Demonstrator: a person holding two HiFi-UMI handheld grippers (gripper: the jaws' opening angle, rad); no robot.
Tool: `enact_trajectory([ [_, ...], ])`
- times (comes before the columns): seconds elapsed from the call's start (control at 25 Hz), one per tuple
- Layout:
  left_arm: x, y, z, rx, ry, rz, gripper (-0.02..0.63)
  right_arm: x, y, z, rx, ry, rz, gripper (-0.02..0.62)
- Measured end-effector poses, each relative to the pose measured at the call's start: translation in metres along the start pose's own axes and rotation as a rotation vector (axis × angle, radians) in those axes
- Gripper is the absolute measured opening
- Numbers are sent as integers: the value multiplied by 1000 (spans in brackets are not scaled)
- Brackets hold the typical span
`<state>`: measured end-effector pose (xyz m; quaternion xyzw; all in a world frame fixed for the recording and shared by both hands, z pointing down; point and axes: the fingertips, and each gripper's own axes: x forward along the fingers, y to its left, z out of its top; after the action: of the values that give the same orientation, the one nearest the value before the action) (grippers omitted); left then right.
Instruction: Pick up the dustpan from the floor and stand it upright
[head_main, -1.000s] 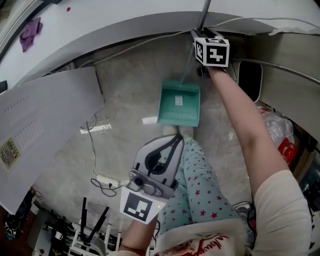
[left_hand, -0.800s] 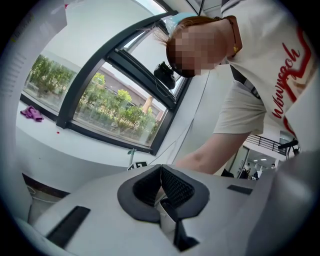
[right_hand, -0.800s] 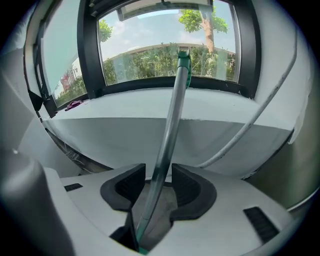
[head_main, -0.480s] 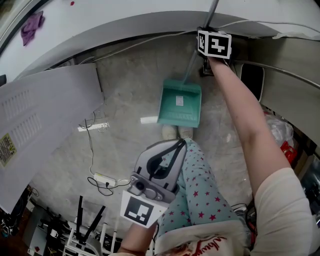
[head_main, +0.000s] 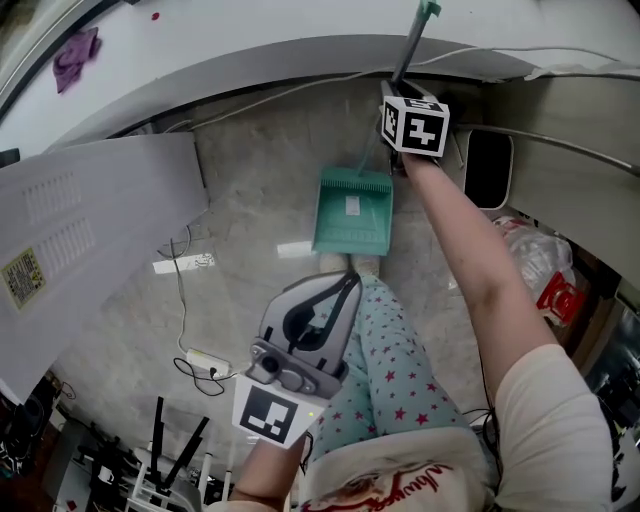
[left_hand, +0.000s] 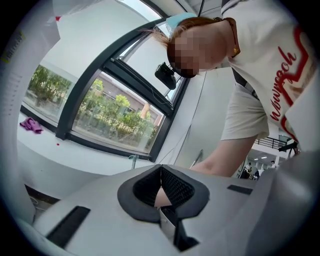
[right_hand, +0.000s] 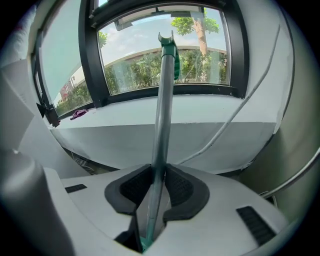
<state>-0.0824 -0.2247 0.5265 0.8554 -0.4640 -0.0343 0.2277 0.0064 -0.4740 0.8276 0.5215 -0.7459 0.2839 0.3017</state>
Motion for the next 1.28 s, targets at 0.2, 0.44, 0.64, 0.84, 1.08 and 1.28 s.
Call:
enact_trajectory([
  [0.2, -4, -12, 12, 17, -2, -38, 21, -32, 12, -10, 7, -18, 10, 100],
  [0.44, -14, -34, 15, 50, 29, -95, 20, -63, 18, -20, -2, -4, 22, 100],
  [0.64, -22, -52, 21, 68, 35, -91, 20, -89, 19, -27, -10, -37, 23, 100],
  [0.84, -27, -69, 25, 51, 14, -51, 20, -112, 31, -32, -36, -52, 59, 100],
  [1.08, -36, -96, 29, 52, -21, 3, 20, -136, 39, -46, -40, -62, 93, 100],
  [1.28, -48, -111, 32, 60, -34, 48, 20, -156, 49, -58, -67, -72, 113, 100],
])
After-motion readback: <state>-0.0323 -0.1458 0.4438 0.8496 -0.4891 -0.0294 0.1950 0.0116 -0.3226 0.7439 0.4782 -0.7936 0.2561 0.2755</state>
